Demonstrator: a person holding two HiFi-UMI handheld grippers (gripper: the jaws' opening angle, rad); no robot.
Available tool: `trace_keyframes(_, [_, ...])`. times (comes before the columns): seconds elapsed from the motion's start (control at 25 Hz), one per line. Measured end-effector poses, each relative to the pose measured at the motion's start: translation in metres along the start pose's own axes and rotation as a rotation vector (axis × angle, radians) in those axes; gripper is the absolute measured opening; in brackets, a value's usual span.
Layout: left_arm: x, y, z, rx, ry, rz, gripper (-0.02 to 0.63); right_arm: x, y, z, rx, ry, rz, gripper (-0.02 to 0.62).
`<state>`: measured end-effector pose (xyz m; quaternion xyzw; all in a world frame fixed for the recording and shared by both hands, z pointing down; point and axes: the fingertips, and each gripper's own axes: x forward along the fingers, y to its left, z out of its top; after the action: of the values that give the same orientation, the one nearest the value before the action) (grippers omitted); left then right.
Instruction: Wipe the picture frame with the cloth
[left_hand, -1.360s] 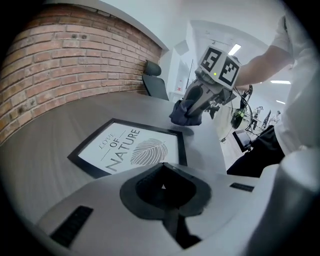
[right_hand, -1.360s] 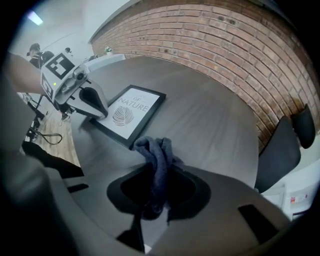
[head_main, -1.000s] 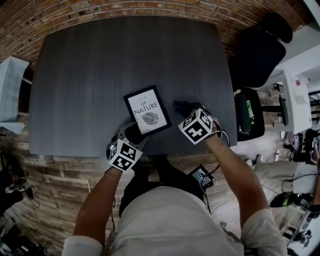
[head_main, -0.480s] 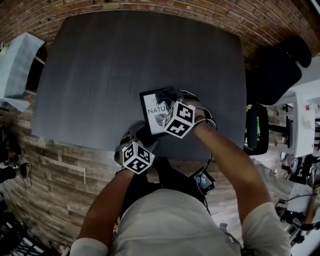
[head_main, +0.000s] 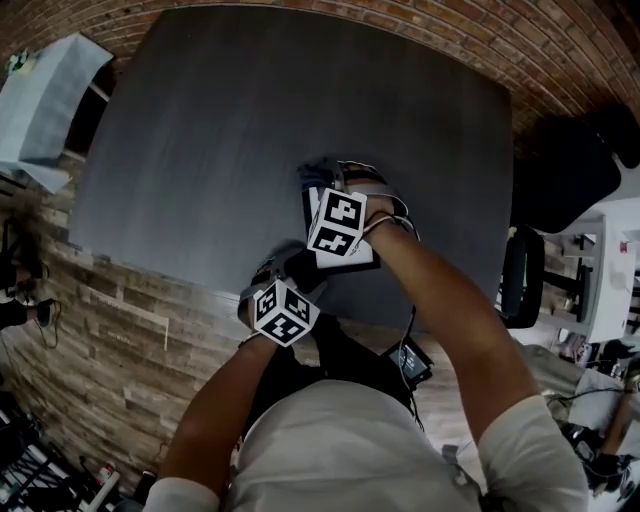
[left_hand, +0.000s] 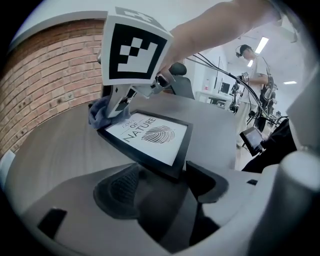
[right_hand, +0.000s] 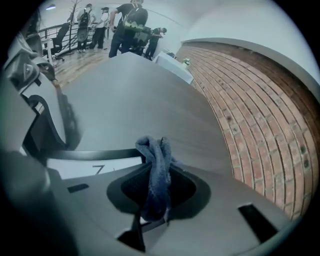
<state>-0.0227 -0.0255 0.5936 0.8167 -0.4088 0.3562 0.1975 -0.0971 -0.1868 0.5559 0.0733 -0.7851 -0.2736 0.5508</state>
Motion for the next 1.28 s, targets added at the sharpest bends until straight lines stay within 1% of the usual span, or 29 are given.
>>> trace_keyframes(0.16, [-0.002, 0.003, -0.004, -0.027, -0.006, -0.005, 0.307, -0.005, 0.018, 0.003, -0.043, -0.014, 0.015, 0.091])
trace_keyframes(0.32, [-0.003, 0.004, -0.005, -0.032, -0.015, -0.012, 0.307, -0.009, 0.038, 0.004, -0.084, -0.009, 0.037, 0.091])
trace_keyframes(0.56, [-0.001, 0.004, -0.004, -0.028, -0.018, -0.016, 0.307, -0.022, 0.066, -0.003, -0.116, -0.003, 0.087, 0.091])
trace_keyframes(0.72, [-0.001, 0.004, -0.004, -0.028, -0.021, -0.017, 0.307, -0.032, 0.081, -0.007, -0.114, -0.004, 0.123, 0.091])
trace_keyframes(0.84, [-0.001, 0.005, -0.004, -0.028, -0.023, -0.018, 0.305, -0.041, 0.094, -0.009, -0.106, -0.013, 0.164, 0.091])
trace_keyframes(1.0, [-0.001, 0.005, -0.004, -0.026, -0.024, -0.022, 0.305, -0.052, 0.111, -0.012, -0.084, -0.023, 0.239, 0.091])
trace_keyframes(1.28, [-0.001, 0.006, -0.003, -0.025, -0.025, -0.023, 0.305, -0.070, 0.134, -0.017, -0.085, -0.025, 0.336, 0.091])
